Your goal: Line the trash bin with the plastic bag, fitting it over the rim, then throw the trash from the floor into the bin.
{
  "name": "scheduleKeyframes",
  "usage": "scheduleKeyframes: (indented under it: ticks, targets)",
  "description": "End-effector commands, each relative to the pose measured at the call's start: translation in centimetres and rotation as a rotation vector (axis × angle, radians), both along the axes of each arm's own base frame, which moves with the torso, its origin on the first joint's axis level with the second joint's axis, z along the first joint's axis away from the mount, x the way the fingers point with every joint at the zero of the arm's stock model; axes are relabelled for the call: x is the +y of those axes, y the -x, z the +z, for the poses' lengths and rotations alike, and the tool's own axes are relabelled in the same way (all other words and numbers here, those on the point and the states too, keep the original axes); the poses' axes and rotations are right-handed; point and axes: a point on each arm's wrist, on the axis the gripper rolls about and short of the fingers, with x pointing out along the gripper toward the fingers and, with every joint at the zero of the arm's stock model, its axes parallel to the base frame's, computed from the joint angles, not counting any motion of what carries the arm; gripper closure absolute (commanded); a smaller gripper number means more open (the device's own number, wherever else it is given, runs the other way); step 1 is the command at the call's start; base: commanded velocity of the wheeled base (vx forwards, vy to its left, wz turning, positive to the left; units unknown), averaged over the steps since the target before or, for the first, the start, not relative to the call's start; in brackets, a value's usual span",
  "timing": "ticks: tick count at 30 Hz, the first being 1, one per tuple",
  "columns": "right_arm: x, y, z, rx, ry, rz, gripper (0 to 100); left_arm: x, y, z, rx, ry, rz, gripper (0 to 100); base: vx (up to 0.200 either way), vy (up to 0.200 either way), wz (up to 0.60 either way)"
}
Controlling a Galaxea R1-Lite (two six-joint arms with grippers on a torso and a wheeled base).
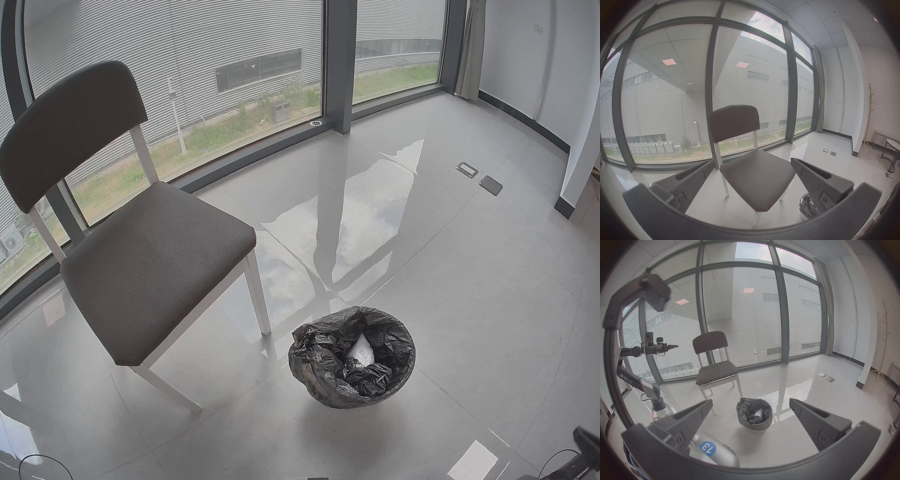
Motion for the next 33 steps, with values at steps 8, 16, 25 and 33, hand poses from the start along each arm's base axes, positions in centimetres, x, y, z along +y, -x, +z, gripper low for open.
scheduleKeyframes:
  ticks: [8, 16, 25, 33]
  targets:
    - [-0.2, -0.2, -7.5, 0.046, -0.030, 0.063, 0, -0.3, 4.7, -7.6, -0.002, 0.022, 0.055, 0, 0.000, 0.000, 0.00]
    - [-0.4, -1.5, -8.1, -0.045, -0.081, -0.038, 0, -0.1, 2.7, -12.6, 0.085, 0.023, 0.073, 0, 0.000, 0.000, 0.00]
    - [-1.0, -2.1, -8.2, -0.164, -0.028, -0.351, 0, -0.2, 2.5, -13.9, 0.015, 0.072, -0.005, 0, 0.000, 0.000, 0.00]
    - [-0.9, -2.1, -8.2, -0.139, -0.091, -0.276, 0, -0.2, 2.5, -13.9, 0.015, 0.064, -0.009, 0, 0.000, 0.000, 0.00]
